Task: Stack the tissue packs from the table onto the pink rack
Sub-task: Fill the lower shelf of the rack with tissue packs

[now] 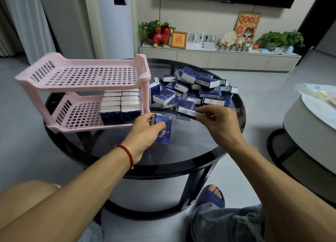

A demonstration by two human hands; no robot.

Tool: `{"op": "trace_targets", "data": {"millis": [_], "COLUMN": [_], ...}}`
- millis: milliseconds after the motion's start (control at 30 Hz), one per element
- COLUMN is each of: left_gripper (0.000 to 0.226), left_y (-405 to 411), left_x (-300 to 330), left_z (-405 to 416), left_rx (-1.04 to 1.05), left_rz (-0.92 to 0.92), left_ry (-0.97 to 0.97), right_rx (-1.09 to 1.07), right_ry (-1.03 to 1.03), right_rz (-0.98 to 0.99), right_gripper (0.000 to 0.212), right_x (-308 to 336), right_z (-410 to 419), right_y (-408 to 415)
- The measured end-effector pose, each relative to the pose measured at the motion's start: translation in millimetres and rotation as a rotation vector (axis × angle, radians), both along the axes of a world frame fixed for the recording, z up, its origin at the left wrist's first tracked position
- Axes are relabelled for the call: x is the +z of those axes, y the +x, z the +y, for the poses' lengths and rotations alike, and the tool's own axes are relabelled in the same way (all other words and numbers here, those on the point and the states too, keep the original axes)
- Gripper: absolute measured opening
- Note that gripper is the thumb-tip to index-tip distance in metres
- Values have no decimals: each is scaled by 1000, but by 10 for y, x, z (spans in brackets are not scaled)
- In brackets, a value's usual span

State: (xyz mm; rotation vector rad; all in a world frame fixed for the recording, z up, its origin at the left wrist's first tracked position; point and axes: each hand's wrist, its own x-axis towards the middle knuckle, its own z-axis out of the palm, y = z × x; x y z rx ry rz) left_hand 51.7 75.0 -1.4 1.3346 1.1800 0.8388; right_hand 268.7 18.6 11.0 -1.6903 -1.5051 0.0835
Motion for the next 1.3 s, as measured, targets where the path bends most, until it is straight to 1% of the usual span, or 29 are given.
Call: {"op": "trace_targets", "data": {"millis": [67,167,200,333,400,500,567,633,667,700,733,767,833,900,967,1033,1067,1133,1200,1300], "left_gripper": [13,16,16,13,17,17,21,26,29,39,53,62,61,57,56,57,59,62,63,65], "left_y": [-9,-39,-50,-89,-108,-122,-136,-165,-182,-200,-213,-227,-262,-352,-475,-598,-650,-739,-804,-873], "left_x": [-4,-13,-17,-27,-1,58,94,128,119,96,73,56,67,69,66,30,8,-64,-116,-99], "left_z": [3,-7,-9,5,-7,-37,-53,-92,-102,-104,-108,-111,-134,-109,-72,-51,-62,-76,-89,-125], "left_rx": [31,49,52,62,55,10,-62,-179,-236,-277,-309,-327,-330,-280,-250,-261,-282,-321,-327,-274], "left_rz": [31,12,-2,-24,-43,-100,-146,-157,-128,-70,14,109,252,251,213,173,170,215,294,351], "left_ry": [49,54,49,57,27,-62,-120,-133,-96,-40,29,104,265,363,390,371,355,353,387,431], "right_rx": [87,180,176,209,229,281,347,365,355,345,336,326,307,341,411,486,513,536,541,544], "right_ry": [-88,-242,-286,-391,-430,-493,-520,-482,-442,-397,-359,-323,-249,-190,-216,-283,-295,-275,-252,-241], "right_rz": [160,570,645,719,730,736,664,493,422,382,355,317,204,187,189,99,44,-5,18,19], "right_gripper": [21,20,20,30,37,36,33,31,29,26,23,21,19,22,36,52,55,52,48,46], "right_x": [49,80,83,111,141,173,186,173,158,140,109,86,69,80,87,63,40,15,12,25], "right_z": [-59,-108,-115,-141,-159,-185,-197,-172,-151,-132,-111,-92,-79,-65,-39,-22,-12,-1,14,40], "right_y": [-72,-97,-89,-69,-86,-118,-155,-223,-269,-322,-372,-425,-491,-528,-544,-594,-632,-722,-793,-867]}}
